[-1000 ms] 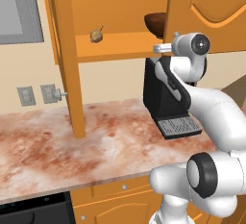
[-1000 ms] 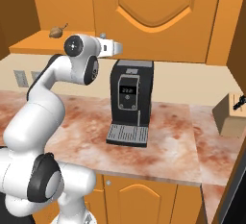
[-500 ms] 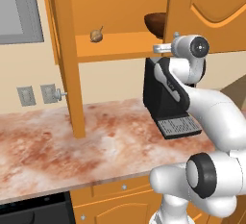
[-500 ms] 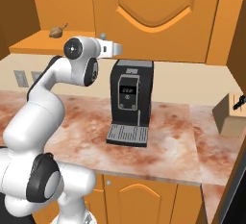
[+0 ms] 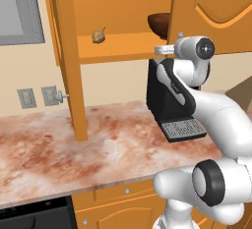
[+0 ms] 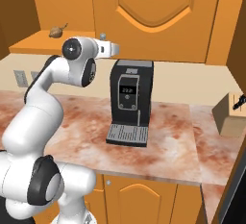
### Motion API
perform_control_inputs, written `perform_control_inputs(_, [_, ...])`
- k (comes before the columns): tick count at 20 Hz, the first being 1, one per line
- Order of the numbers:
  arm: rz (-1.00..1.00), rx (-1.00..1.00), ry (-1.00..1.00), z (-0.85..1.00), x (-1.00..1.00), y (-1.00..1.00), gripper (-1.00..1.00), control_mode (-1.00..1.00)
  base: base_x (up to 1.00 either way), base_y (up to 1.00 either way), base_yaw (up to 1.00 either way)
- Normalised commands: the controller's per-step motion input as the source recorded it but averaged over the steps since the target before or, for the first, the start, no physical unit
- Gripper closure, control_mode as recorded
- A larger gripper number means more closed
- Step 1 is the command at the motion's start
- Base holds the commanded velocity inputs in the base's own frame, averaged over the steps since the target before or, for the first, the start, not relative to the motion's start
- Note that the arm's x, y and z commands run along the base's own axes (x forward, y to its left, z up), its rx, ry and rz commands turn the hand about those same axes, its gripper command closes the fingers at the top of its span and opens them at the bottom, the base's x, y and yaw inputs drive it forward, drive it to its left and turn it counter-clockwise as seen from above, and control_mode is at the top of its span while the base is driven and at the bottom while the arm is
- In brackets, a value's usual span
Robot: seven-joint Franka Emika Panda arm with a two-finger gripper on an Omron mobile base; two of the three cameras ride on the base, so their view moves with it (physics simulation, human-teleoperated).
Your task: Pick the mug and place it in the sink. Pick the bowl and place it in the open cabinet and then close the cabinet.
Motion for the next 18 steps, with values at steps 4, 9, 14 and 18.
perform_control_inputs(4, [0.03, 0.0, 0.0, 0.0, -0.14, 0.21, -1.0, -1.0, 0.0, 0.0, 0.0])
perform_control_inputs(9, [0.01, 0.0, 0.01, 0.0, -0.32, 0.15, -1.0, -1.0, 0.0, 0.0, 0.0])
perform_control_inputs(14, [0.0, 0.0, 0.01, 0.0, -0.49, 0.03, -1.0, -1.0, 0.0, 0.0, 0.0])
perform_control_inputs(18, [0.0, 0.0, 0.0, 0.03, -0.41, 0.04, -1.0, -1.0, 0.0, 0.0, 0.0])
